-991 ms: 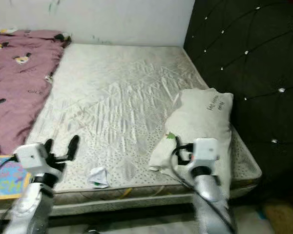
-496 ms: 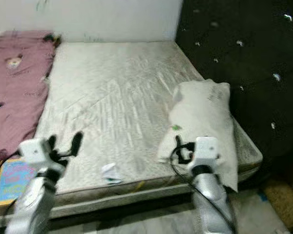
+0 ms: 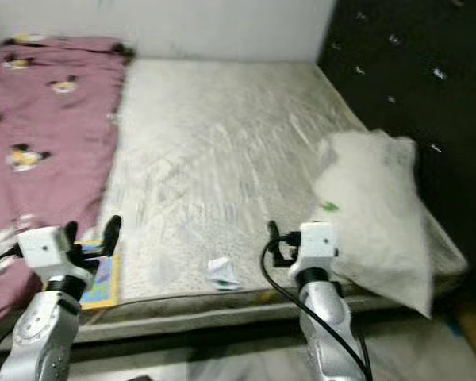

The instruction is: Clean up the room

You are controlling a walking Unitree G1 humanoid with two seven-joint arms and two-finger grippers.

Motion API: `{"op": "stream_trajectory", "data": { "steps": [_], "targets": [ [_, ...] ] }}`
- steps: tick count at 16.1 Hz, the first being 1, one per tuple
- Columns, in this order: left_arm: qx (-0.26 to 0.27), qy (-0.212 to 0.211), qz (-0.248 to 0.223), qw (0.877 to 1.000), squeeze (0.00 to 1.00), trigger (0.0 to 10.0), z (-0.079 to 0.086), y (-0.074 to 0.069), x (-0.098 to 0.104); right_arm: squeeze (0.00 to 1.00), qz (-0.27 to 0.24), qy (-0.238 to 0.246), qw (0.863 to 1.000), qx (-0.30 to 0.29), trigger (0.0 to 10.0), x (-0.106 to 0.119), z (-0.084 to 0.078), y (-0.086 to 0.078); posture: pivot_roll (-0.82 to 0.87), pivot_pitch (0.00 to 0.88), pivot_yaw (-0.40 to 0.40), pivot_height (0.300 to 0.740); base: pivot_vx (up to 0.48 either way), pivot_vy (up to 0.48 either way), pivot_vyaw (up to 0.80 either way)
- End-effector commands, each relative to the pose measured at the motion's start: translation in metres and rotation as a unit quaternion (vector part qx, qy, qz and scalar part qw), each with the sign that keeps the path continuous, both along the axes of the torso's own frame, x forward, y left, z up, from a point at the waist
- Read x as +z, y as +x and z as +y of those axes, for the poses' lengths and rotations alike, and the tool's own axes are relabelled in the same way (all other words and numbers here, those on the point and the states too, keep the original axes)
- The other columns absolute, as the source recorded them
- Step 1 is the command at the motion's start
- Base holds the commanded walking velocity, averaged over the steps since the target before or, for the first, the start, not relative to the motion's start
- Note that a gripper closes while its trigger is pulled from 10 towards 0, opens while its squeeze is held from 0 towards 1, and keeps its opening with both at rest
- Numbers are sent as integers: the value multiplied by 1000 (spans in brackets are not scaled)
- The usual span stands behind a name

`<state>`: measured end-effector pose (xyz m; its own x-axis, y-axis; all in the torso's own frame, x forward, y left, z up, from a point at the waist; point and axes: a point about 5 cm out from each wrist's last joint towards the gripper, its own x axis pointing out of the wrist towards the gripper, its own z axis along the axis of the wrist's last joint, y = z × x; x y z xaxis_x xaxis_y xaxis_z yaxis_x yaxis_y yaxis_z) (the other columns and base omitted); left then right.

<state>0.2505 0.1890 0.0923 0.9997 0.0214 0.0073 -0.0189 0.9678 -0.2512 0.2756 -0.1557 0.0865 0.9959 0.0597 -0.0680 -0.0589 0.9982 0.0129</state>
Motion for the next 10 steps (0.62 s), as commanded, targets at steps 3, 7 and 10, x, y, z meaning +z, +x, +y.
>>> {"op": "stream_trajectory", "data": {
  "steps": [3,7,10],
  "targets": [
    [-9,-2,3,1000,0,10000,-7,1,-1,0,0,-13,1000,-14,10000,1,-11,-1,-11,88,-50,740,0,0,438],
    [-7,-8,0,1000,0,10000,-7,2,-1,0,1,-11,1000,-14,10000,0,-12,1,-14,83,-54,740,0,0,0],
    [-6,-11,-1,1000,0,10000,-8,2,-1,0,3,-11,1000,-14,10000,0,-13,1,-14,82,-56,740,0,0,0]
  ]
}}
